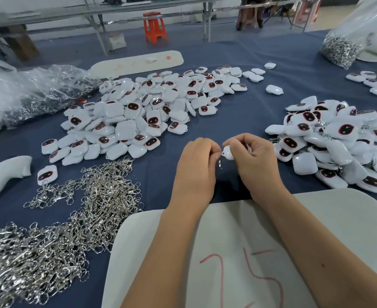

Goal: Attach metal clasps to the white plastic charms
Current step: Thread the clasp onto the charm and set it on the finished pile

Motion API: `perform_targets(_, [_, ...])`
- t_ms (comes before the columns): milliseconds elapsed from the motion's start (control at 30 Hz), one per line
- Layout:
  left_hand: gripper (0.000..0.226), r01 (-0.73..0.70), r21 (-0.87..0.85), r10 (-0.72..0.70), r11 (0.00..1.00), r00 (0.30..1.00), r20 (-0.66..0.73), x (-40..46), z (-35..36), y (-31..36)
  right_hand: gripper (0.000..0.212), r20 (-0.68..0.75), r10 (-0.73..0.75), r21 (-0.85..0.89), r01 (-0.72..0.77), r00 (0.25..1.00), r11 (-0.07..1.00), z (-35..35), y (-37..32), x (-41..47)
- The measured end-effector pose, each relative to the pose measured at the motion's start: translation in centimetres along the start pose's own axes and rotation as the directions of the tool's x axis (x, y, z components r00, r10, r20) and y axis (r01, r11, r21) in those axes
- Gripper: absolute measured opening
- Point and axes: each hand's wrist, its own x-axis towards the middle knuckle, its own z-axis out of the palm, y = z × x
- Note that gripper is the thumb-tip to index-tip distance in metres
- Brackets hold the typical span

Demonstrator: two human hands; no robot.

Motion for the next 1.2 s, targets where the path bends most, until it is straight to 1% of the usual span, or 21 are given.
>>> perform_targets(100, [0.014,-0.079,-0.112,0.076,0.991,0.997,-0.028,0.1,-0.3,0.0,0.024,0.042,0.088,0.204,-0.095,0.995,0.974,-0.2,-0.2,0.1])
perform_targets(200, [0.022,-0.068,-0.207,0.063,0.976,0.998,-0.031,0.0,-0.5,0.2,0.028,0.115,0.137,0.343,-0.169,0.984,0.924,-0.4,-0.3,0.3])
perform_targets(267, [0.021,-0.042,-0.221,0.033,0.974,0.998,-0.046,0.1,-0.5,0.4,0.03,0.175,0.146,0.379,-0.204,0.974,0.903,-0.5,-0.4,0.4])
perform_targets(333, [0.015,-0.021,-0.224,0.008,0.974,0.998,-0.061,0.1,-0.5,0.3,0.033,0.218,0.145,0.384,-0.221,0.965,0.896,-0.5,-0.3,0.4])
perform_targets(400, [0.013,-0.011,-0.244,-0.004,0.97,0.998,-0.058,0.2,-0.7,0.1,0.033,0.229,0.155,0.376,-0.234,0.961,0.897,-0.5,-0.2,0.4])
perform_targets(500, [0.013,-0.027,-0.238,0.013,0.971,0.998,-0.061,0.1,-0.9,0.1,0.026,0.222,0.169,0.373,-0.244,0.96,0.895,-0.3,-0.2,0.4])
perform_targets(600, [0.014,-0.05,-0.18,0.037,0.982,0.997,-0.073,0.0,-0.7,0.2,0.024,0.191,0.187,0.367,-0.247,0.964,0.897,-0.3,-0.1,0.4])
perform_targets(733, [0.016,0.012,0.029,-0.01,1.0,0.998,-0.055,-0.1,-0.6,-0.2,0.02,0.207,0.142,0.391,-0.214,0.968,0.895,-0.4,0.1,0.3])
perform_targets(800, [0.015,0.036,0.134,-0.03,0.99,0.998,-0.048,0.0,-0.7,-0.1,0.022,0.206,0.107,0.35,-0.175,0.973,0.92,-0.3,0.3,0.2])
perform_targets(867, [0.013,0.059,0.204,-0.053,0.977,0.998,-0.033,0.0,-0.7,0.2,0.025,0.196,0.051,0.297,-0.109,0.979,0.949,-0.2,0.4,0.1])
perform_targets(933, [0.014,0.065,0.281,-0.074,0.957,0.997,0.021,0.1,-0.4,0.8,0.024,0.169,-0.017,0.227,-0.022,0.985,0.974,-0.1,0.5,-0.1])
perform_targets(1000, [0.018,0.041,0.368,-0.078,0.929,0.993,0.087,0.2,-0.1,1.4,0.026,0.144,-0.064,0.148,0.042,0.988,0.988,0.0,0.4,-0.3])
perform_targets(1067, [0.021,0.01,0.406,-0.058,0.914,0.993,0.104,0.1,0.2,1.8,0.029,0.127,-0.06,0.157,0.039,0.99,0.987,0.1,0.3,-0.3])
perform_targets(1100, [0.018,0.017,0.387,-0.052,0.922,0.996,0.079,0.0,0.3,1.7,0.031,0.122,-0.037,0.195,0.012,0.992,0.981,0.0,0.2,-0.3])
perform_targets(1133, [0.015,0.046,0.317,-0.057,0.947,0.998,0.025,0.0,0.4,1.5,0.033,0.123,-0.003,0.25,-0.028,0.992,0.968,-0.1,0.0,-0.3])
perform_targets(1167, [0.014,0.082,0.187,-0.074,0.979,0.996,-0.049,-0.1,0.3,1.3,0.036,0.136,0.034,0.318,-0.076,0.99,0.945,-0.3,-0.1,-0.2])
perform_targets(1200, [0.013,0.108,0.019,-0.105,0.994,0.987,-0.121,-0.1,0.2,1.1,0.039,0.163,0.066,0.395,-0.126,0.984,0.91,-0.3,-0.2,-0.1])
